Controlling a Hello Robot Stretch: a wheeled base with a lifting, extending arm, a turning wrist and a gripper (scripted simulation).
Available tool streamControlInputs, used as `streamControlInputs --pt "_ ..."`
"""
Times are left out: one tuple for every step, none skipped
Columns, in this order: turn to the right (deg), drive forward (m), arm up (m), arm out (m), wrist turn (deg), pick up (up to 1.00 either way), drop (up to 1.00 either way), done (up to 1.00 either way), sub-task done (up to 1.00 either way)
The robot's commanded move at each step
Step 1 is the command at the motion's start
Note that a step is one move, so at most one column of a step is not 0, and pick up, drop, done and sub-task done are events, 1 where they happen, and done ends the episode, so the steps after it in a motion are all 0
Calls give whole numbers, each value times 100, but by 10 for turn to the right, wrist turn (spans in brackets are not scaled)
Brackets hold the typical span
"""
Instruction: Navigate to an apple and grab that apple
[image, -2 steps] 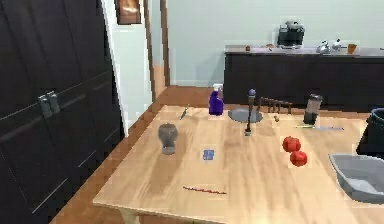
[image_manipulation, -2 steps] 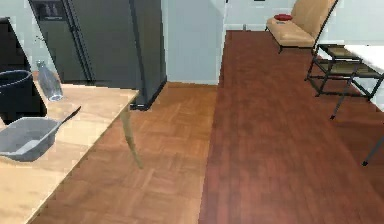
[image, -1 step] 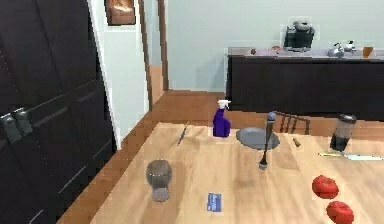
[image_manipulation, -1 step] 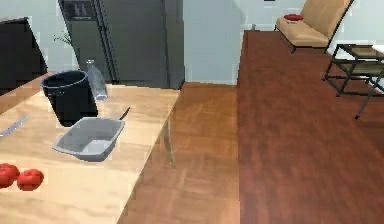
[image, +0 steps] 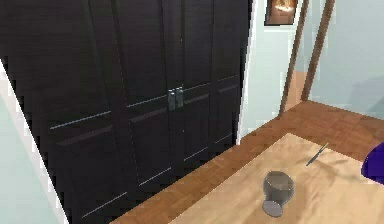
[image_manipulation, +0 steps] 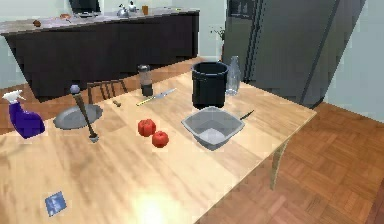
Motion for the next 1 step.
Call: streamControlInputs --pt "0 0 50 0 0 0 0 0 0"
